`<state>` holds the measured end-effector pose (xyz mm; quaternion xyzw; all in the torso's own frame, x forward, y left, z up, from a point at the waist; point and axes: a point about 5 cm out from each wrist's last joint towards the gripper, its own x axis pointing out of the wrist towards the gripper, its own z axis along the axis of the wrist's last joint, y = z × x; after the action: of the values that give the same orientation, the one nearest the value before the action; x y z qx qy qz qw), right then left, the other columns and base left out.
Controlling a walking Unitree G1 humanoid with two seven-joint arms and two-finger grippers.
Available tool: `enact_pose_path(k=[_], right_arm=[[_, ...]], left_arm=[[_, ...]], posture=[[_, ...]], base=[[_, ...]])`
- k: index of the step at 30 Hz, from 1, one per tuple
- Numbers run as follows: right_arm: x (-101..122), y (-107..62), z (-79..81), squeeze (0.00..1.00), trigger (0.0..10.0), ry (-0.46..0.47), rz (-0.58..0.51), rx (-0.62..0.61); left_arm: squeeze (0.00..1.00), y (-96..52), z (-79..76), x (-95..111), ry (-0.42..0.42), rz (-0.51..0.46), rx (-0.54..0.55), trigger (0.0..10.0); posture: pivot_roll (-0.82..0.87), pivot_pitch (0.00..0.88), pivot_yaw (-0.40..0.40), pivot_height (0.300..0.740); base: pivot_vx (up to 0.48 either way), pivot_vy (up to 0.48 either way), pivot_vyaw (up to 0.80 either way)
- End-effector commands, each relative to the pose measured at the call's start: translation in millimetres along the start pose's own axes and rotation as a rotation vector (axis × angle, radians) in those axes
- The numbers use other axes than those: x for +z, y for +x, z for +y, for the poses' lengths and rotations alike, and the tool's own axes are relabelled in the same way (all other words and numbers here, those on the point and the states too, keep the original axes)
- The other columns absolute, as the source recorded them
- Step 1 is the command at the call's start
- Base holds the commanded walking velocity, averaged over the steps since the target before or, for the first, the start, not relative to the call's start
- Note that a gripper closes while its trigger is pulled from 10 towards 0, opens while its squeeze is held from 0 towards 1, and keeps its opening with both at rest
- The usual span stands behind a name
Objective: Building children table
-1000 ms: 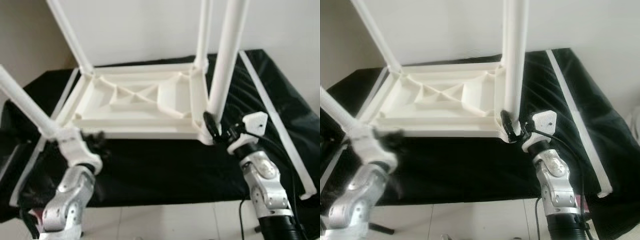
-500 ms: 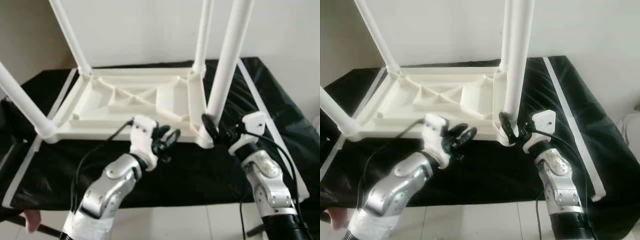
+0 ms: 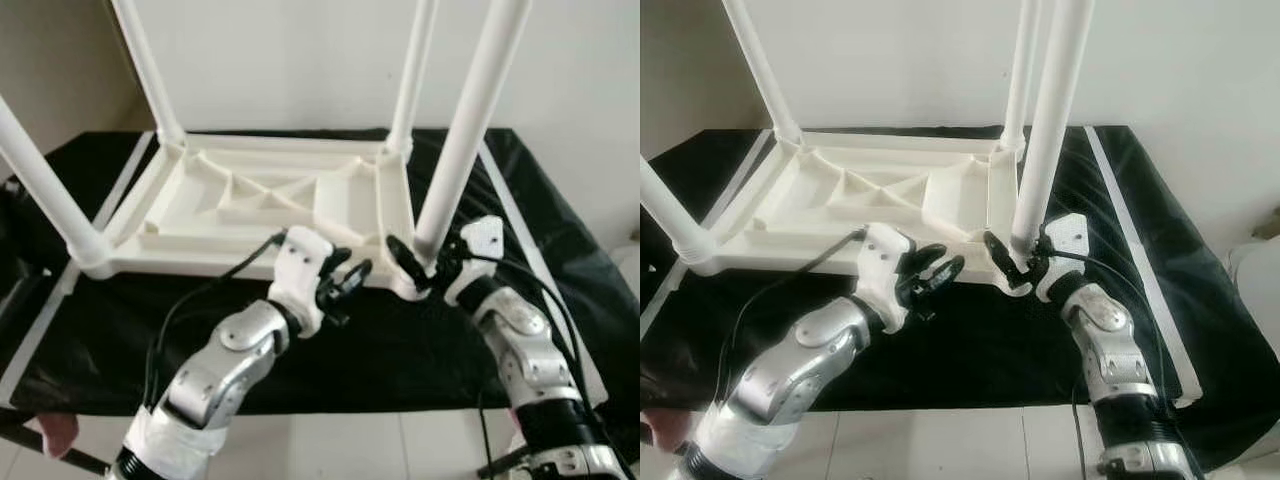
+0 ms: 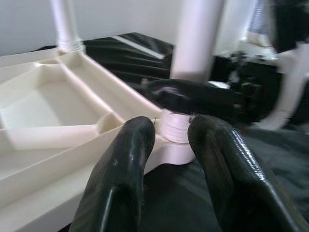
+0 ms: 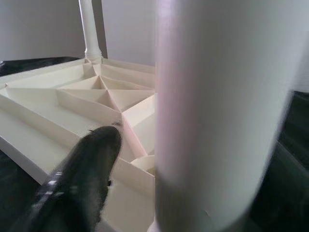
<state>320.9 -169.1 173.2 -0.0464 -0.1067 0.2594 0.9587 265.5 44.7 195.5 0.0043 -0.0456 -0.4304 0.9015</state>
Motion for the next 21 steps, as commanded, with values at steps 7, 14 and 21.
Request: enact_pose_path(k=[7,14,21], right_arm=[[-17.1,-7.5,5.6,0.0,0.0,0.04,0.087,0.04],[-20.5,-13.0,1.5,0.0,10.0,0.037,0.117,-0.055],[-21.7,-16.1,12.1,0.0,10.0,0.073,0.162,-0.354]], left_arm=[[0.0,0.8,-8.2,-1.3,0.018,0.012,-0.188,10.0],[0.0,2.5,-6.1,-1.6,0.017,0.018,-0.168,10.0],[0.0,3.6,1.1,-2.1,0.009,0.008,-0.119,10.0]], posture=[[-0.08,0.093,-0.009,0.74],[-0.08,0.094,-0.008,0.74],[-0.09,0.094,-0.018,0.74]], base=[[0.0,0.0,0.0],[0.0,0.0,0.0],[0.0,0.0,0.0]])
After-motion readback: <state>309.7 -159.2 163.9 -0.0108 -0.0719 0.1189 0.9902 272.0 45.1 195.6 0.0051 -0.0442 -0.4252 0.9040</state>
